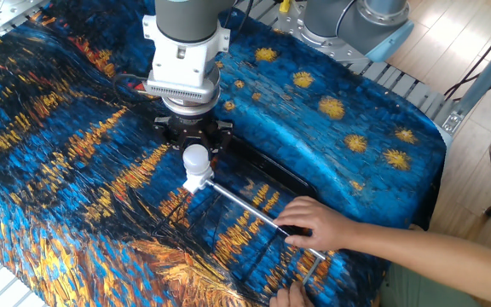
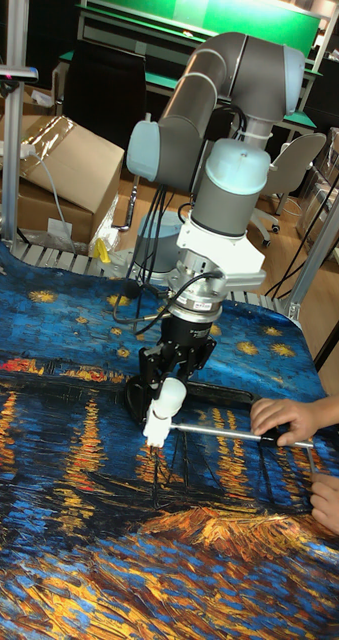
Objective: Take out the light bulb by rotating it
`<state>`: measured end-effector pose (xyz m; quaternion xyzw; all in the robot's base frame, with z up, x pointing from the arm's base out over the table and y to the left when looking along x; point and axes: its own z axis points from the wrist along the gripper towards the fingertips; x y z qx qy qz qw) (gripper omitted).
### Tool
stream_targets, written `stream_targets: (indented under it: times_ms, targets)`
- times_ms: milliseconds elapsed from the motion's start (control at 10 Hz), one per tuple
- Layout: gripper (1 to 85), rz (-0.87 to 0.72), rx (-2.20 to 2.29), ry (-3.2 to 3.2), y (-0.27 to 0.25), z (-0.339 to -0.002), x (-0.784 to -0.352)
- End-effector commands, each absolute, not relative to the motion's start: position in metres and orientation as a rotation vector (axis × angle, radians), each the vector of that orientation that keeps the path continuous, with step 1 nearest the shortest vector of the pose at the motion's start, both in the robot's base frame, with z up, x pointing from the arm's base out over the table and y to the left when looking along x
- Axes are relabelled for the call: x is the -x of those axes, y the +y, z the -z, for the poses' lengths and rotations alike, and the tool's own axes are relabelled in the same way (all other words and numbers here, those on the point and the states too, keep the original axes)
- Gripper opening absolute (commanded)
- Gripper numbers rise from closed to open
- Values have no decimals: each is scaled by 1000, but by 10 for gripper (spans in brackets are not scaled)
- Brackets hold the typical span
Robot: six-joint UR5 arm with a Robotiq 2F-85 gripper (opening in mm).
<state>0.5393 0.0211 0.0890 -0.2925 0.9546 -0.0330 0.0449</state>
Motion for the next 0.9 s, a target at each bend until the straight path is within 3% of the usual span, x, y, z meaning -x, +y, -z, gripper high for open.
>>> stream_targets:
  times_ms: [0,300,800]
  targets:
    - [497,64,931,2906,27,-89,-538]
    - [547,55,954,2901,29,-89,-537]
    - [547,18,880,2945,38,-89,-534]
